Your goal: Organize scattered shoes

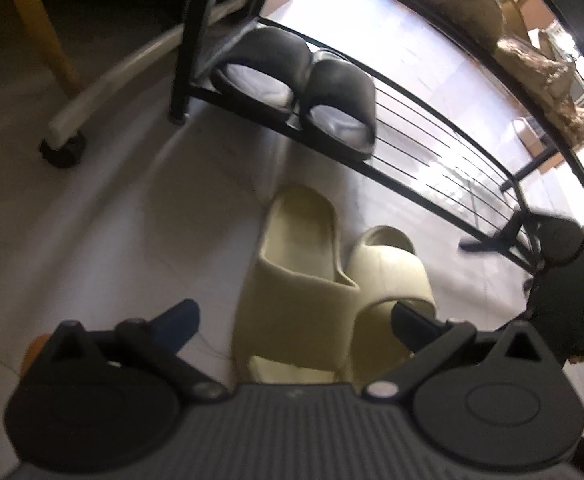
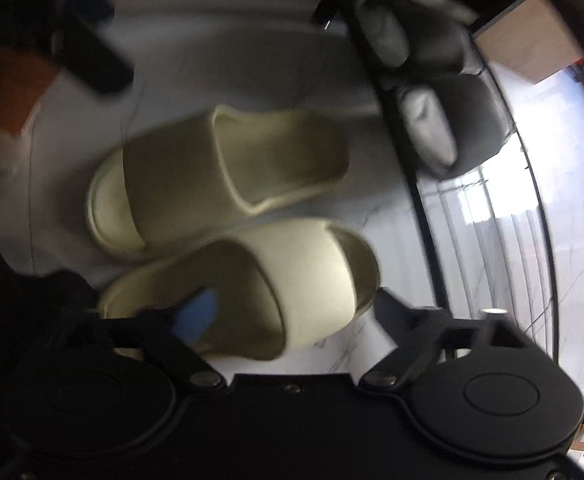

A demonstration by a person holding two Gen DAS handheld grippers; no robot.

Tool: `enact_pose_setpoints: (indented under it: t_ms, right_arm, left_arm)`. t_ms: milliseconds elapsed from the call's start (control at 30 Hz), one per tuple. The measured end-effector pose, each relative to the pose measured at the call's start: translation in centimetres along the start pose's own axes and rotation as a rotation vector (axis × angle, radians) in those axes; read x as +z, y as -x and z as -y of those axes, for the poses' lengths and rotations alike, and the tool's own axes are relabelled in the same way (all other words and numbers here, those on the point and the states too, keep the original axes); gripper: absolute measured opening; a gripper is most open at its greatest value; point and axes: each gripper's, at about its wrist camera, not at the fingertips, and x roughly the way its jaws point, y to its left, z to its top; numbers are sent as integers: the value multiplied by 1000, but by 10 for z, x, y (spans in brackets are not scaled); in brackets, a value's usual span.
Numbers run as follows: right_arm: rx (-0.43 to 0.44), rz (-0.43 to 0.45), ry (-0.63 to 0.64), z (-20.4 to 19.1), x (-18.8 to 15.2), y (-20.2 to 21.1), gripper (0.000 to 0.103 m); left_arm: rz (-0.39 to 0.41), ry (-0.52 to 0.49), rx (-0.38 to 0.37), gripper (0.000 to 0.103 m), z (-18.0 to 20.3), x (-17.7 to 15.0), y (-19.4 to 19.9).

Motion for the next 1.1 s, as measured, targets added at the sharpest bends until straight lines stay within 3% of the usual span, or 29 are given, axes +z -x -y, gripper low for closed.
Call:
enact_pose_setpoints:
  t_ms: [133, 200, 300, 400, 767, 900, 1100]
  right_arm:
    - [36, 4, -36, 11, 3, -16, 66]
    - [57, 5, -61, 19, 5, -23, 83]
    - [103, -10, -77, 28, 11, -29, 94]
    - [154, -50, -63, 39, 27, -37, 95]
    - [188, -155, 9, 54, 67, -71, 95]
    - [204, -193, -39, 56, 69, -87, 96]
    - [210, -193, -153, 66, 67, -81, 86]
  left_arm:
    - [-13, 36, 9, 102, -4, 6, -8]
    - [-16, 43, 20, 102, -5, 8, -12]
    - [-23, 46, 28, 102, -6, 10, -17]
    - [-42, 78, 9, 102, -11, 12, -22]
    - [-58, 112, 11, 102, -18, 17, -32]
    - [-63, 114, 8, 102, -19, 18, -34]
    - [-76, 133, -4, 102, -21, 19, -38]
